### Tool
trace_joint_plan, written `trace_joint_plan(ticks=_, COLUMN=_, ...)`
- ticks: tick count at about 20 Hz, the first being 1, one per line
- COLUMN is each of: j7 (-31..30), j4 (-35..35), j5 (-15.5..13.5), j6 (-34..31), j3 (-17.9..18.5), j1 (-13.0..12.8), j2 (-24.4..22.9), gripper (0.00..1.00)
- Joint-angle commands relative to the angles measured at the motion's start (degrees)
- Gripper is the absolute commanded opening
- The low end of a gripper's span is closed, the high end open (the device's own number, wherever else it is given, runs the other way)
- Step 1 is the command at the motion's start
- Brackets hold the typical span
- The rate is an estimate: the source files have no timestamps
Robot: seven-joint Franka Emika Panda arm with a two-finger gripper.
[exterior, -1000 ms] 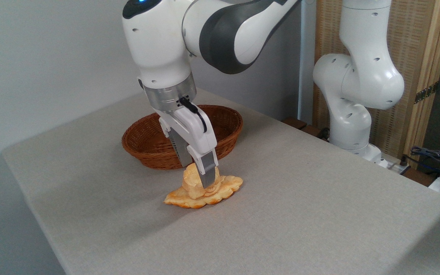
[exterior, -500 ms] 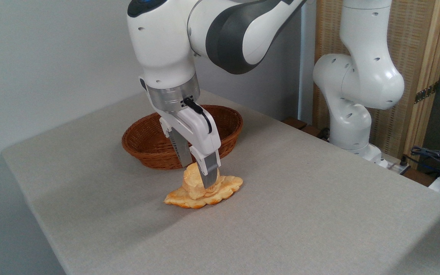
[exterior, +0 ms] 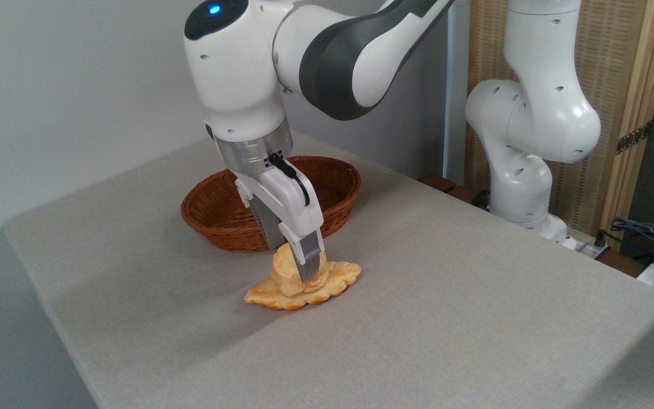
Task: Put bread into the basket
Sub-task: 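Close the gripper around the round bun, then lift the bun and carry it over the wicker basket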
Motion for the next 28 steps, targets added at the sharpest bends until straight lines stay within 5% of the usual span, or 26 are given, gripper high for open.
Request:
trace_joint_plan(ticks=1, j7=1.8, j4=-0.2, j5=-0.6, j6=0.6, j3=0.3, j1=-0.2, j2=0.6, gripper=1.0)
trace_joint_plan(ticks=5, j7=2.2, j4=-0.2, j5=-0.6, j6=0.5, j3=0.2, j1=-0.3, j2=1.1, gripper=1.0)
trace_joint_plan(ticks=9, j7=2.9, j4=-0.1, j5=-0.6, j6=0.5, j3=0.2, j1=-0.3, j2=1.1, gripper=0.58)
trace_joint_plan(ticks=24, j7=3.0, j4=1.3, j5=-0.8, j6=-0.6, j3=0.2, j1=-0.3, j2=-1.2, gripper=0.6)
trace_joint_plan(ticks=28, j7=1.5, j4=5.0, j5=-1.4, j6=-3.7, j3=-3.2, j1=-0.8, j2=-2.2, gripper=0.6)
